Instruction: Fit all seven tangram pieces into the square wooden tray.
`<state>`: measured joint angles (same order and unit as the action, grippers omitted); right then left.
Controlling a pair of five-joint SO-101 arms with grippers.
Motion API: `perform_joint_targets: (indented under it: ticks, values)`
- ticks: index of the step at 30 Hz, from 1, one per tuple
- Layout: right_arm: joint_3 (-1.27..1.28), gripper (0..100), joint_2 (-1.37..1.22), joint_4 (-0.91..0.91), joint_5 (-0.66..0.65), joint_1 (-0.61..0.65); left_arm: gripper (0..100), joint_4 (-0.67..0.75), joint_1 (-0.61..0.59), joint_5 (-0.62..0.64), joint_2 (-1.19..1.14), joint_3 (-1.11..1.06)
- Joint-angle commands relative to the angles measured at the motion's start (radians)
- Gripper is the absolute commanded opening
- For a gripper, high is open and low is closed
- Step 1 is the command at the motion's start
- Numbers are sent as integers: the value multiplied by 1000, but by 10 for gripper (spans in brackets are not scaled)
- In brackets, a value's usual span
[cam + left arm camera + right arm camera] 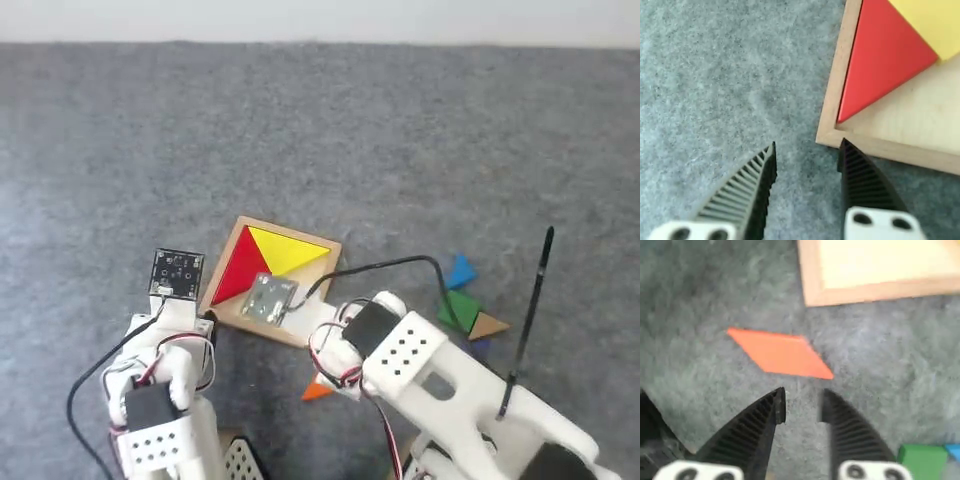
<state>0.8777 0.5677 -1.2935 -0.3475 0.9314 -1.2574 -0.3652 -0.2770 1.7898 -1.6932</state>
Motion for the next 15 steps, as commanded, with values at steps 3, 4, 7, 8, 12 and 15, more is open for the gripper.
perform_joint_targets:
  ticks: [3,4,7,8,12,15]
  values:
    - [-51,165,-10,-12,-161,97,197,-6,-6,-6,14,8]
    - [-49,166,-12,-15,-186,117,197,-6,-6,-6,14,8]
    - [-49,169,-12,-25,-293,139,197,-6,-6,-6,14,8]
    - [-49,169,-13,-24,-333,139,197,-6,-6,-6,14,8]
    - [-49,172,-13,-21,-465,139,197,-6,-6,-6,14,8]
    - [-31,229,-33,1,-503,139,197,-6,-6,-6,14,8]
